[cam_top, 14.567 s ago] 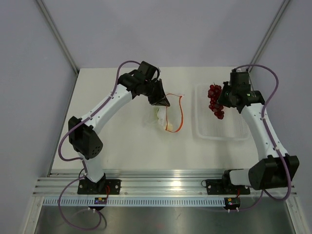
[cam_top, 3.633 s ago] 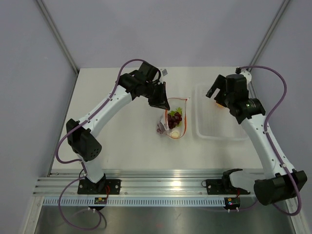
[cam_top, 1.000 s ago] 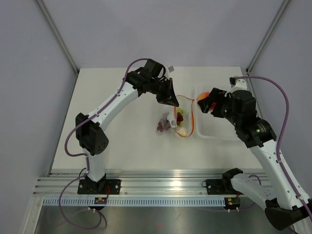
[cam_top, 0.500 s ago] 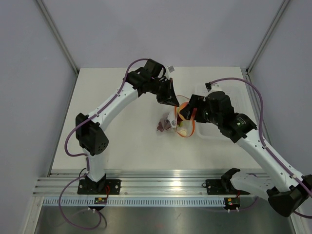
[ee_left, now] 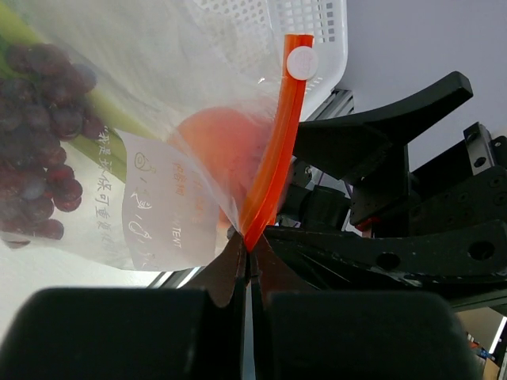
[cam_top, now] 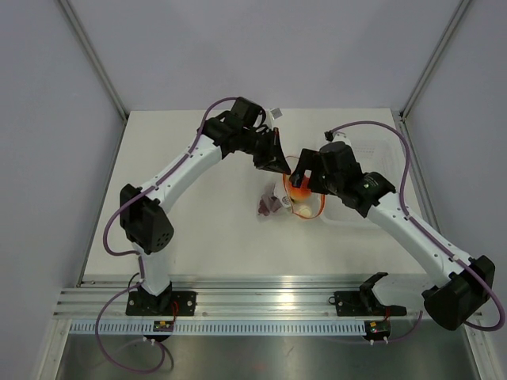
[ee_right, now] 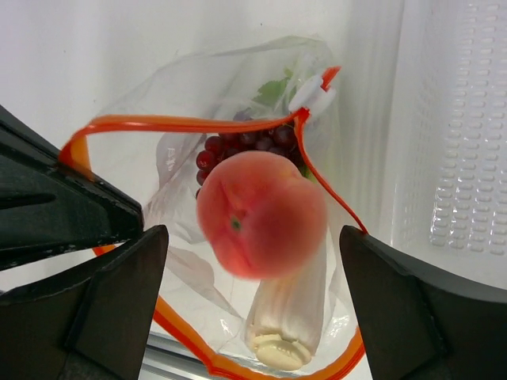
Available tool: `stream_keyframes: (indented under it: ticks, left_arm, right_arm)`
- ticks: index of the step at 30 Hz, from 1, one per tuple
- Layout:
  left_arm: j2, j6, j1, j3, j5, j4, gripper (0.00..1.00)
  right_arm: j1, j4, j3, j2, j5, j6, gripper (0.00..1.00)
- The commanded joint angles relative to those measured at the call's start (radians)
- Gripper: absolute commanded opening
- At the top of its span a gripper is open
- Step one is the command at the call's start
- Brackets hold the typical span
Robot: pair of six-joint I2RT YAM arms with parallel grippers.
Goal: Place the food in the zip-top bag and seal the zipper
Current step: Place the fake fruit in the zipper food storage bag.
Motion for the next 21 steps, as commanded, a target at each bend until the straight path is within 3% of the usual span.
stream_keyframes:
  ticks: [1,8,13,21]
  left_arm:
    - [-0.064,-0.018,0.014,-0.009,0.07,0.07,0.0]
    - [-0.056,-0.03,0.02,-0.015,0.091,0.09,0.0]
    - [-0.06,-0.024,0.024,-0.016,0.093,0.087,0.0]
    - [-0.063,0.011,0.024,-0.012,0.084,0.058,0.0]
  right_arm:
    - [0.008,0.027,0.06,-0.026,0.027,0.007,0.96]
    - [0.008,-0.013,0.081,-0.078,0.006,0.006,0.94]
    - [0.009,-0.071,0.066,-0.145,0.097,-0.004,0.65]
    - [0.008,-0.104,-0.028,-0.127,0.078,-0.008,0.73]
